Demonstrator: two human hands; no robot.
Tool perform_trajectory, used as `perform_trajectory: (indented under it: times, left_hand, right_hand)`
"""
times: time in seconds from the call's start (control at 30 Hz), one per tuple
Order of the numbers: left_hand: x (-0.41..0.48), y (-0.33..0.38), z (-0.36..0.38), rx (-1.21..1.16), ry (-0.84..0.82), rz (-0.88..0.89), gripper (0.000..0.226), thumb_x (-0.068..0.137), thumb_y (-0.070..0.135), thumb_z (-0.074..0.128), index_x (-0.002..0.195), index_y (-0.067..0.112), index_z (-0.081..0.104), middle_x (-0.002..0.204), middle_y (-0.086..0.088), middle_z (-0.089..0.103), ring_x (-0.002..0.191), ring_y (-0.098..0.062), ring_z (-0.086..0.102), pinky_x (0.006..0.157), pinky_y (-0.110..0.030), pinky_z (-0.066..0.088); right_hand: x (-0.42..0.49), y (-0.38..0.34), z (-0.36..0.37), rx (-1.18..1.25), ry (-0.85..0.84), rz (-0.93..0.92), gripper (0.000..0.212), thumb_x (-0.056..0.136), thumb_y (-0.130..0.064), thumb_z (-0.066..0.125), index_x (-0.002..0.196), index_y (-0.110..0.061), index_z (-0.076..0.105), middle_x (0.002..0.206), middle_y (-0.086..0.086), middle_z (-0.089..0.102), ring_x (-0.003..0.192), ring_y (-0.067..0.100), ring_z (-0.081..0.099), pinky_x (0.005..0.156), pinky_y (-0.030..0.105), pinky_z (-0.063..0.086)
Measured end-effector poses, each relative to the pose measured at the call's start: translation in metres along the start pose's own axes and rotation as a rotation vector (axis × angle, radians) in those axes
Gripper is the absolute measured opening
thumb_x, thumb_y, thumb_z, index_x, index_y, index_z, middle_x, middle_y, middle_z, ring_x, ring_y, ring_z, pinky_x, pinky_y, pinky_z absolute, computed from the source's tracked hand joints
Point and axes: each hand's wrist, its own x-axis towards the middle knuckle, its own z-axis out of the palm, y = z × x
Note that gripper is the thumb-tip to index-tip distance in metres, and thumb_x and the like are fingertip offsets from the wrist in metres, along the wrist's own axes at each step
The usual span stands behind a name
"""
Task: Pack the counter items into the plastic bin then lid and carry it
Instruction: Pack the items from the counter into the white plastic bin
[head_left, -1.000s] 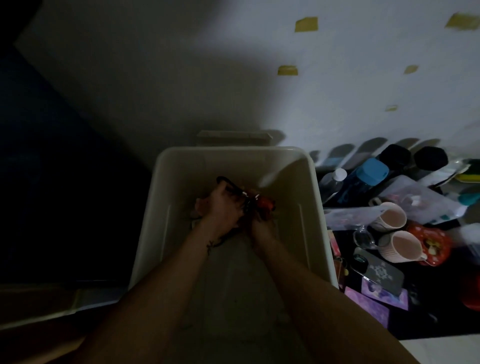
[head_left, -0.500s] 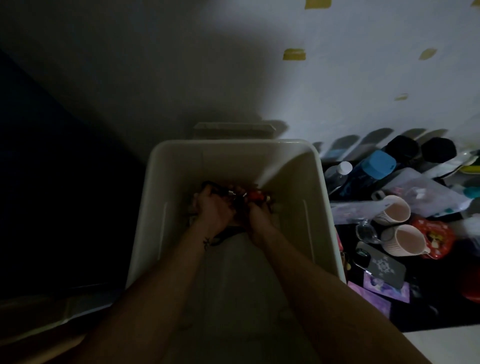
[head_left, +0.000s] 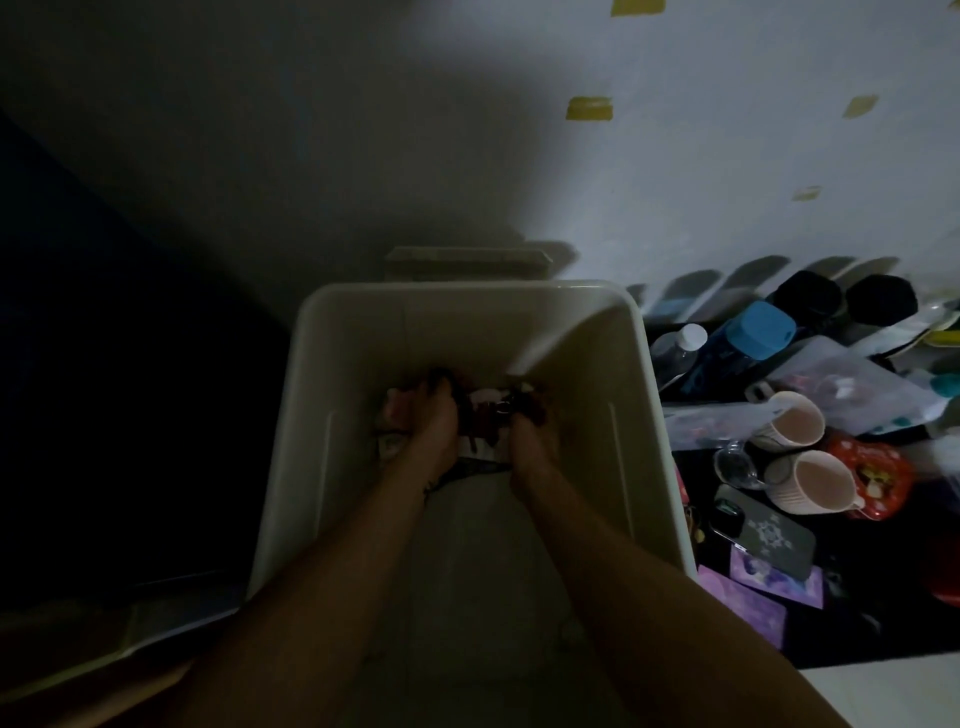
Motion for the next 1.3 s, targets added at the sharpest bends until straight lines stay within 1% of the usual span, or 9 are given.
perform_trajectory:
  times: [0.1, 0.2, 0.33, 0.47, 0.63, 0.73, 0.93, 1.13, 1.3]
  left_hand:
    - [-0.078, 0.042, -0.001, -0.038, -0.034, -0.021, 0.069, 0.082, 0.051, 0.048, 0.140, 0.014, 0.043, 0.147, -0.006, 0.043, 0.123, -0.024, 0.053, 0.099, -0.043, 0.051]
    - [-0.117, 0.063, 0.001, -0.030, -0.002, 0.012, 0.052, 0.096, 0.035, 0.043, 0.136, 0.004, 0.041, 0.142, -0.005, 0.045, 0.118, -0.022, 0.052, 0.101, -0.038, 0.048]
    - [-0.131, 0.068, -0.001, -0.062, -0.007, 0.015, 0.040, 0.101, 0.017, 0.043, 0.137, 0.000, 0.043, 0.130, -0.006, 0.052, 0.114, -0.028, 0.058, 0.097, -0.044, 0.052]
    - [-0.111, 0.064, -0.005, -0.047, -0.024, -0.045, 0.053, 0.090, 0.017, 0.057, 0.139, 0.003, 0.042, 0.129, -0.017, 0.059, 0.107, -0.031, 0.065, 0.072, -0.034, 0.059]
    - [-0.107, 0.052, -0.019, -0.096, -0.184, -0.107, 0.040, 0.080, 0.009, 0.058, 0.120, 0.005, 0.053, 0.120, -0.023, 0.064, 0.093, -0.027, 0.065, 0.069, -0.030, 0.054]
    - [-0.110, 0.036, -0.028, -0.075, -0.239, -0.123, 0.065, 0.076, 0.018, 0.063, 0.134, -0.004, 0.046, 0.094, -0.015, 0.070, 0.081, -0.028, 0.069, 0.059, -0.028, 0.053]
    - [-0.129, 0.007, -0.051, 0.093, -0.179, -0.304, 0.022, 0.096, 0.018, 0.046, 0.109, 0.012, 0.063, 0.096, -0.009, 0.064, 0.076, -0.022, 0.057, 0.057, -0.023, 0.045]
    - [-0.112, -0.009, -0.050, 0.069, -0.164, -0.192, 0.029, 0.085, 0.021, 0.060, 0.112, 0.011, 0.065, 0.128, -0.014, 0.061, 0.117, -0.031, 0.057, 0.105, -0.044, 0.045]
    - [-0.113, -0.006, -0.048, 0.051, -0.146, -0.154, 0.043, 0.084, 0.036, 0.060, 0.120, 0.013, 0.063, 0.128, -0.010, 0.062, 0.117, -0.032, 0.056, 0.106, -0.047, 0.044]
  right_hand:
    - [0.011, 0.004, -0.002, -0.142, -0.005, -0.018, 0.020, 0.092, -0.011, 0.053, 0.107, -0.014, 0.065, 0.103, 0.005, 0.068, 0.088, 0.018, 0.066, 0.059, 0.014, 0.052]
    - [0.014, 0.010, 0.002, -0.259, 0.002, -0.036, 0.021, 0.081, -0.024, 0.059, 0.101, -0.021, 0.066, 0.103, 0.004, 0.069, 0.090, 0.020, 0.067, 0.077, 0.035, 0.059]
    - [0.008, 0.019, -0.002, -0.357, 0.024, -0.006, 0.013, 0.095, -0.016, 0.057, 0.102, -0.009, 0.066, 0.094, 0.002, 0.066, 0.083, 0.019, 0.063, 0.067, 0.020, 0.052]
    - [0.000, 0.050, -0.007, -0.389, 0.048, 0.024, 0.025, 0.080, -0.027, 0.066, 0.102, -0.018, 0.071, 0.106, 0.003, 0.070, 0.097, 0.022, 0.066, 0.089, 0.044, 0.055]
    - [-0.023, 0.050, -0.012, -0.407, 0.026, 0.159, 0.042, 0.085, -0.011, 0.068, 0.125, -0.005, 0.057, 0.129, 0.009, 0.055, 0.115, 0.027, 0.055, 0.102, 0.037, 0.046]
    - [-0.030, 0.052, -0.014, -0.452, -0.061, 0.259, 0.042, 0.090, -0.015, 0.066, 0.126, 0.001, 0.052, 0.127, 0.008, 0.054, 0.119, 0.030, 0.053, 0.093, 0.029, 0.043]
    - [-0.039, 0.056, -0.013, -0.535, -0.114, 0.256, 0.031, 0.091, -0.012, 0.059, 0.119, -0.001, 0.059, 0.120, 0.015, 0.062, 0.101, 0.028, 0.059, 0.070, 0.020, 0.042]
    - [-0.041, 0.049, -0.011, -0.400, -0.199, 0.234, 0.019, 0.094, -0.012, 0.054, 0.103, -0.004, 0.069, 0.095, 0.009, 0.067, 0.084, 0.024, 0.060, 0.074, 0.030, 0.050]
    - [-0.039, 0.041, -0.010, -0.297, -0.236, 0.230, 0.026, 0.091, -0.006, 0.049, 0.111, -0.018, 0.061, 0.102, 0.007, 0.066, 0.095, 0.026, 0.062, 0.088, 0.039, 0.053]
